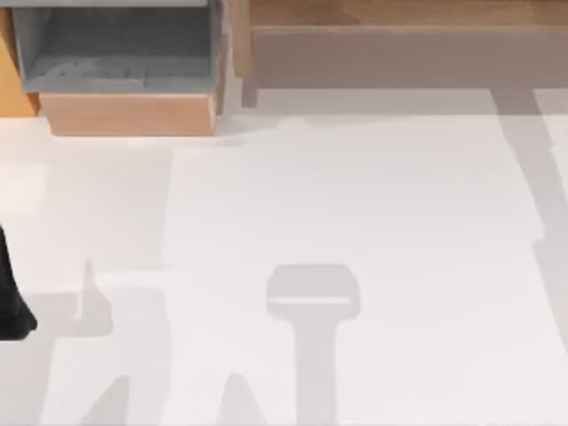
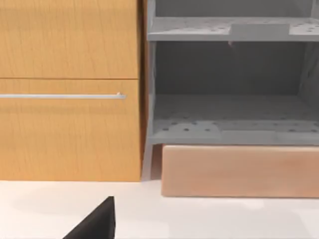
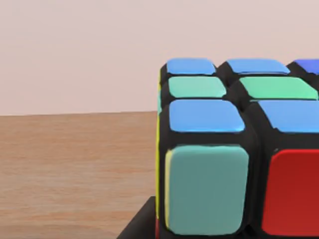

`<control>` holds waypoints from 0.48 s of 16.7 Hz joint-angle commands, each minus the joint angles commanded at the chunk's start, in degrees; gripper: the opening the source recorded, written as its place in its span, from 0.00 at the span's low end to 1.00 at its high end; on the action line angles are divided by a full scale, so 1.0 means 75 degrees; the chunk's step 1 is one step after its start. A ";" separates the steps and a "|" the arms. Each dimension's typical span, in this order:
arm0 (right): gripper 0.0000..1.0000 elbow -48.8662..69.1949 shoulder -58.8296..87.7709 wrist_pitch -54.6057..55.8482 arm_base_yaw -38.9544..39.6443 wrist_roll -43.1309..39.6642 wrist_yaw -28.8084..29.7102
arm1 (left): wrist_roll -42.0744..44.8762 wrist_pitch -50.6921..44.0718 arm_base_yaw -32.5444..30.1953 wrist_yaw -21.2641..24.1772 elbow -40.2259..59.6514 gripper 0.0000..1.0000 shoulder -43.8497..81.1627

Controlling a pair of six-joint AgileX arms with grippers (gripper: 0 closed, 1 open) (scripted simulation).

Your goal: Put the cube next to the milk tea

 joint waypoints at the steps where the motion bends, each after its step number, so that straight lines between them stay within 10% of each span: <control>1: 0.00 -0.0073 -0.0251 -0.0287 0.0152 0.0178 0.0017 | 0.0000 0.0000 0.0000 0.0000 0.0000 1.00 0.0000; 8: 0.00 -0.1599 -0.2632 -0.3725 0.1293 0.1376 0.0054 | 0.0000 0.0000 0.0000 0.0000 0.0000 1.00 0.0000</control>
